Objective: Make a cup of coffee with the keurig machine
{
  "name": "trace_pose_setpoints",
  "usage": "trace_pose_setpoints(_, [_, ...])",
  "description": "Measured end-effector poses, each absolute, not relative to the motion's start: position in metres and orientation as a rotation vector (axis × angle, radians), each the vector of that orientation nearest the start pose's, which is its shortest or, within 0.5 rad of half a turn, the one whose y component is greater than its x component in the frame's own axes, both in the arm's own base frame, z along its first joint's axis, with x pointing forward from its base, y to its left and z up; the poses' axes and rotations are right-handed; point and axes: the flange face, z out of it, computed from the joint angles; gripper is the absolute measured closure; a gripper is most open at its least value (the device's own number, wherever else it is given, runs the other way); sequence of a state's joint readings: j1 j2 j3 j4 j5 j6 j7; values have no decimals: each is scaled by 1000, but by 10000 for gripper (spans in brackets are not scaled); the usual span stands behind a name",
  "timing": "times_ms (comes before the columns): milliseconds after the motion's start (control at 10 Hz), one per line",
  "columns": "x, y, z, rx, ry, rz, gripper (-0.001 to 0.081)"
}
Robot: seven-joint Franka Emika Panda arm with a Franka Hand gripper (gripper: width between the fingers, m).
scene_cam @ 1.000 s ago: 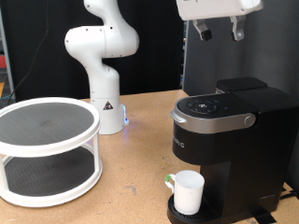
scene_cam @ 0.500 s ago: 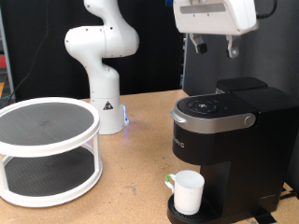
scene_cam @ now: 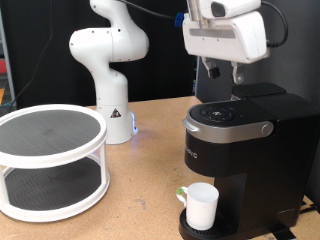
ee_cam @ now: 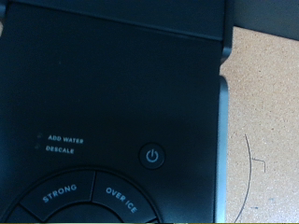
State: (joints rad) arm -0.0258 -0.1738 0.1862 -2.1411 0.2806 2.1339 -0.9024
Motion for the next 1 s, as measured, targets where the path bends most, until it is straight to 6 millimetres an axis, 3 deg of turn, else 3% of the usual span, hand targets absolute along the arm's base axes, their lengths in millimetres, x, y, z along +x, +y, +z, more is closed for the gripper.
trace_pose_setpoints(200, [507,98,479,-2679,-1351,-351,408])
trace_pose_setpoints(300, [506,98,472,-2692,-1356,-381,408])
trace_pose_setpoints(400, [506,98,464,-2706,-1355,-421,591])
trace_pose_setpoints(500, [505,97,457,-2717,-1353,-449,591])
trace_pose_setpoints(600, [503,97,451,-2723,-1352,-460,722])
trace_pose_setpoints(700, [502,97,445,-2726,-1353,-456,788])
trace_pose_setpoints(1000, [498,95,430,-2739,-1370,-446,800])
